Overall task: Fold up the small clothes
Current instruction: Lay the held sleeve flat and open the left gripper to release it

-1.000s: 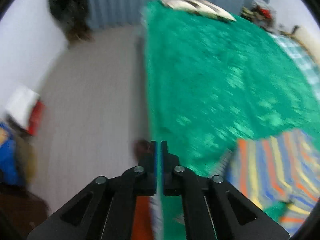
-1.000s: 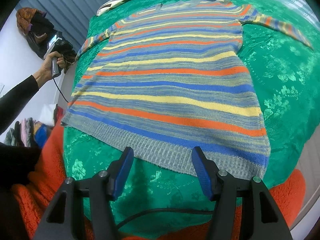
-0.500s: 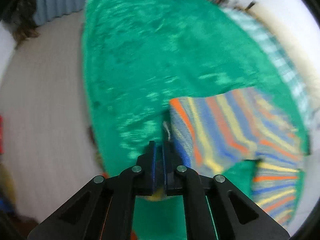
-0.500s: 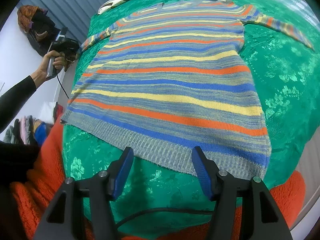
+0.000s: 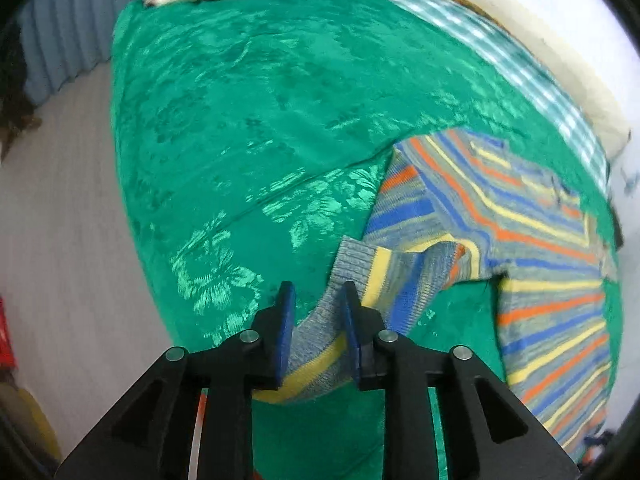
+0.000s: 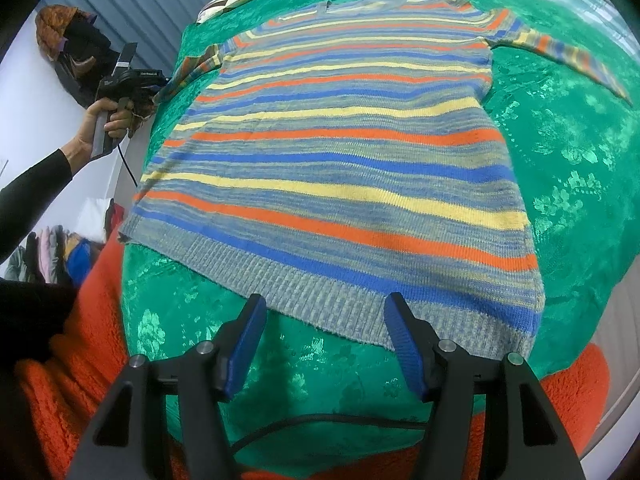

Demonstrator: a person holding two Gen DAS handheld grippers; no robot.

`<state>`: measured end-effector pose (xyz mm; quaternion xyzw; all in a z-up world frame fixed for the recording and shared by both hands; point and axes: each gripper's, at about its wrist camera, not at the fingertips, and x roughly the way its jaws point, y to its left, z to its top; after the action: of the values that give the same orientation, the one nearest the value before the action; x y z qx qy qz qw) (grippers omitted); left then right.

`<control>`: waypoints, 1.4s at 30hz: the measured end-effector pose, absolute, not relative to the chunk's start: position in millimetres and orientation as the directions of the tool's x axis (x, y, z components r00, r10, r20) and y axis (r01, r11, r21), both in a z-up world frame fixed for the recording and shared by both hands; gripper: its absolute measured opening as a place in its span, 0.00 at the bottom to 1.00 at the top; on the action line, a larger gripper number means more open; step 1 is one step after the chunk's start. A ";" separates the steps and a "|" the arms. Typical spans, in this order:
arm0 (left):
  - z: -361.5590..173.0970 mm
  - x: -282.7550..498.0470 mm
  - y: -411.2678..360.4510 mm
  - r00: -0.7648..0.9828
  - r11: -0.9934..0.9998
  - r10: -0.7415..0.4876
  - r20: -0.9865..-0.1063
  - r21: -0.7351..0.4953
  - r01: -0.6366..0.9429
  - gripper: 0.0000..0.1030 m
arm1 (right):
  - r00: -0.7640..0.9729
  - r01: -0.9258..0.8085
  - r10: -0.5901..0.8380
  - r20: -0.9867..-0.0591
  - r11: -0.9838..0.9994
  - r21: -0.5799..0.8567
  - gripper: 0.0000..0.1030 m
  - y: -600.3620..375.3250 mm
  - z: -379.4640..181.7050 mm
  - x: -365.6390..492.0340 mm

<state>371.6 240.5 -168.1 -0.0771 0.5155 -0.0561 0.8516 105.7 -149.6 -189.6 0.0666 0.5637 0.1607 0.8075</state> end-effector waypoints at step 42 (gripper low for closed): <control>-186.6 378.9 293.0 0.423 0.901 0.255 -0.869 0.055 -0.429 0.13 | 0.298 -0.222 0.302 -0.906 0.945 0.242 0.66 -139.3 -191.3 108.9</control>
<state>378.9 293.0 -186.6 -0.0879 0.4968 0.2038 0.8390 108.9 -139.3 -191.3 0.0353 0.5699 0.1627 0.8047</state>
